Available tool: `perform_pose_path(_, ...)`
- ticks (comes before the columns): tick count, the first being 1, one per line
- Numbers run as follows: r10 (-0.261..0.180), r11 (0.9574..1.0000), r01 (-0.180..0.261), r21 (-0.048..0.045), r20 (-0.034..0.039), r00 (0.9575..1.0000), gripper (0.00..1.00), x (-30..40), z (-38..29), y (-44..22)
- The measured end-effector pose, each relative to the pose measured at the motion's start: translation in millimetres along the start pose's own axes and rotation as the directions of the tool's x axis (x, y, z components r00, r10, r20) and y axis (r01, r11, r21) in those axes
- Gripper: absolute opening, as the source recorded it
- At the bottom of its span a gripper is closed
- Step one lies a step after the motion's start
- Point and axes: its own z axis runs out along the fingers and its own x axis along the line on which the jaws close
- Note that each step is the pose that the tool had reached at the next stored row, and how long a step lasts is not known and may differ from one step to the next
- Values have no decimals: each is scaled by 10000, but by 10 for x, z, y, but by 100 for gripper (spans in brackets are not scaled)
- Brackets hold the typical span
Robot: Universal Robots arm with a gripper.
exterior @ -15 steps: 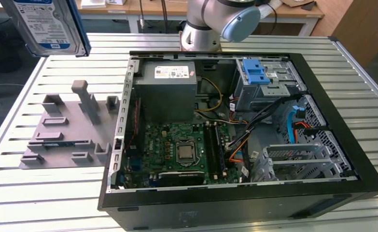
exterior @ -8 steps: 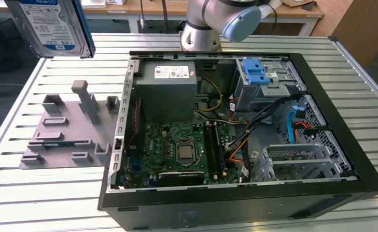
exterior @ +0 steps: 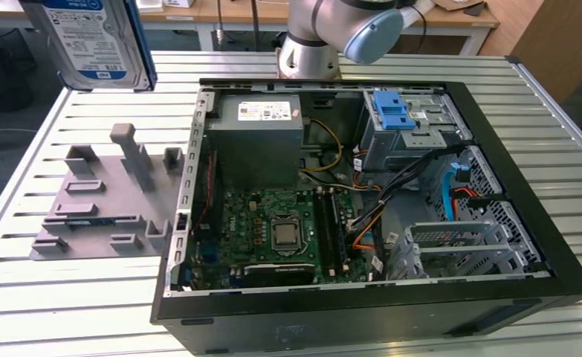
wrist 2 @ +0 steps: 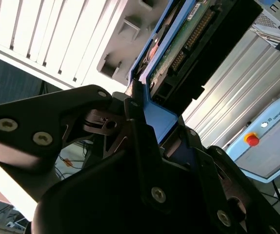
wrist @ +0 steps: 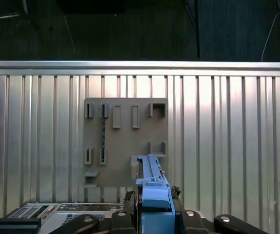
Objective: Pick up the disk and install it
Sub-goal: 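Pick up the disk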
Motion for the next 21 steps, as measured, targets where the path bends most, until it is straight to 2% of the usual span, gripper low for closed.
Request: perform_pose_path(21,3,9999,-3,-134,-1,10000,36,46,-12,-448)
